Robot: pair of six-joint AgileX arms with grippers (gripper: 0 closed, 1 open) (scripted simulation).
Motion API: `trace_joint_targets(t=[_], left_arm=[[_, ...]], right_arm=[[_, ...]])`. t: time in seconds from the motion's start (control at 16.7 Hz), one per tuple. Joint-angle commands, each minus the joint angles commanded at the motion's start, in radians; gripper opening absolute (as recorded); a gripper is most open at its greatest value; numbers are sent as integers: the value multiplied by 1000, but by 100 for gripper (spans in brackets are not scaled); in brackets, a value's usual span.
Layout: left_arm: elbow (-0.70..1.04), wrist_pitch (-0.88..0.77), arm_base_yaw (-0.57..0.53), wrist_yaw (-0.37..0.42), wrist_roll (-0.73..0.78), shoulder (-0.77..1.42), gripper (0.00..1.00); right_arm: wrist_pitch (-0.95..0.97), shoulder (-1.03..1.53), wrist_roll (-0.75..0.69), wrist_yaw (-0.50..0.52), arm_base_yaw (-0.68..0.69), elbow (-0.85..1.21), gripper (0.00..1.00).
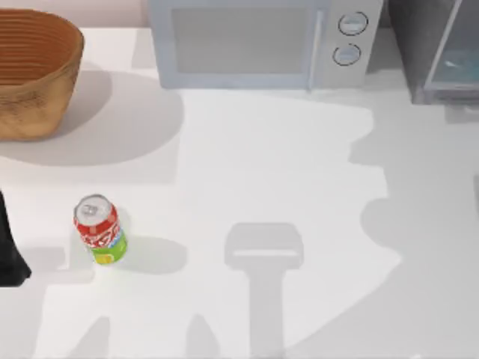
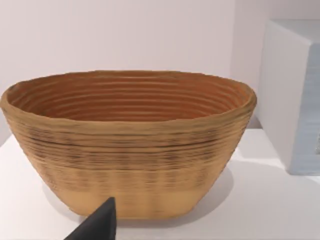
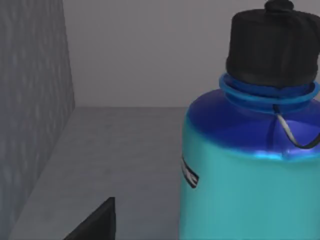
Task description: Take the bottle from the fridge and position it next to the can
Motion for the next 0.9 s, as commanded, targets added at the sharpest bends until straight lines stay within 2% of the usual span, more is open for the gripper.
trace_joint_targets(t=[0.6, 0.9], left_arm=[[0, 0, 0, 0, 0, 0, 100], [0, 0, 0, 0, 0, 0, 100]], right_arm=[[38, 85, -1, -2, -4, 52, 100], [-27, 176, 0, 12, 6, 210, 100]])
